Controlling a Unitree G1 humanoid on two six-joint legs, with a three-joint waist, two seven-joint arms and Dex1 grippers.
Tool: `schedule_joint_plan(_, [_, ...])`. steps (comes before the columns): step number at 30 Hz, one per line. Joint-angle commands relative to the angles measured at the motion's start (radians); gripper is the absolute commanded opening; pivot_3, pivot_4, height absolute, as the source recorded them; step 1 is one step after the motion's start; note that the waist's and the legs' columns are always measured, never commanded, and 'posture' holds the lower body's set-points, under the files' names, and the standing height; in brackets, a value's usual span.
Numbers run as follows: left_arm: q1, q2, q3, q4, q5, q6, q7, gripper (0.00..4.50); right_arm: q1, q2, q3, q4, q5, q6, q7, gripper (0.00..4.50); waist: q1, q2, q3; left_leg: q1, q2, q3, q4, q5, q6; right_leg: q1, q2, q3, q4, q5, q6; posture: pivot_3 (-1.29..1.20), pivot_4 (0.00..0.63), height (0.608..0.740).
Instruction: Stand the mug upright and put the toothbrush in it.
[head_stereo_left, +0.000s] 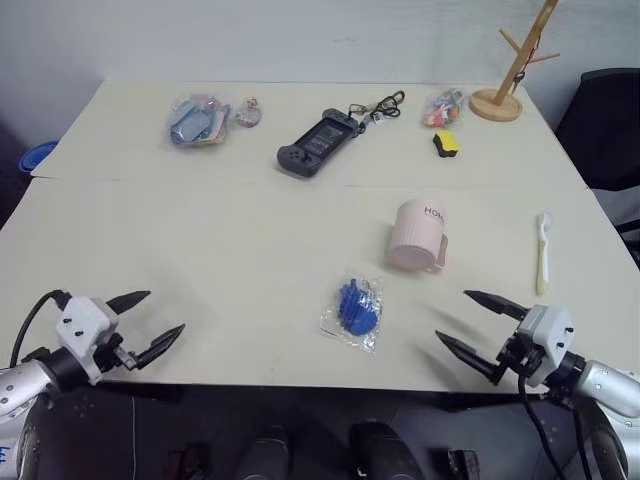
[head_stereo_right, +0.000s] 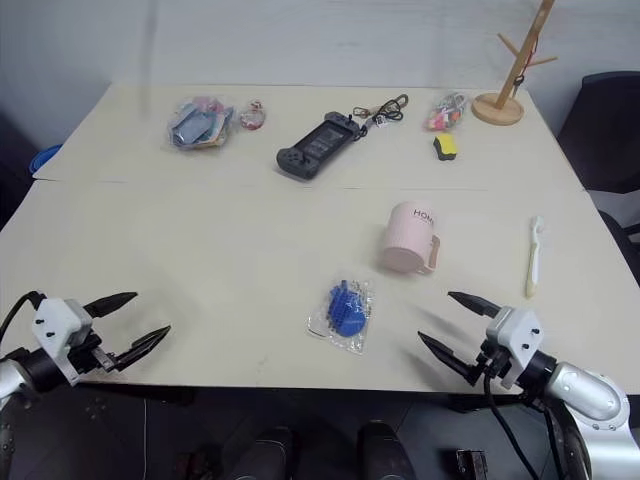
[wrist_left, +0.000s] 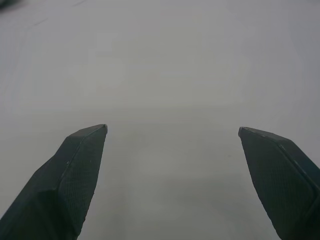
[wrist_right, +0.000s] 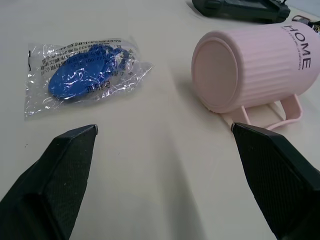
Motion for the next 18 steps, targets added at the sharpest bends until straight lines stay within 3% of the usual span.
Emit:
schedule_joint_plan(1, [0.010,0.007,0.020,0.002,0.007,0.004,0.014,4.46,-0.001,-0.005,-0.010,-0.019,0.019,-0.005,0.005,4.50,0.000,0.000,0.000,0.000,0.000,0.000,0.000,0.000,0.000,0.000,0.000,0.000,0.000,0.000,0.000,0.00,0.150,0.740])
schedule_joint_plan(18, [-0.011,0.028,0.035,0.006,-0.086,0.062,-0.094,4.46,-0.015,0.006,-0.017,0.058,0.022,-0.052,0.045,4.50,0.000,0.000,0.000,0.000,0.000,0.000,0.001,0.000,0.000,0.000,0.000,0.000,0.000,0.000,0.000,0.00,0.150,0.740])
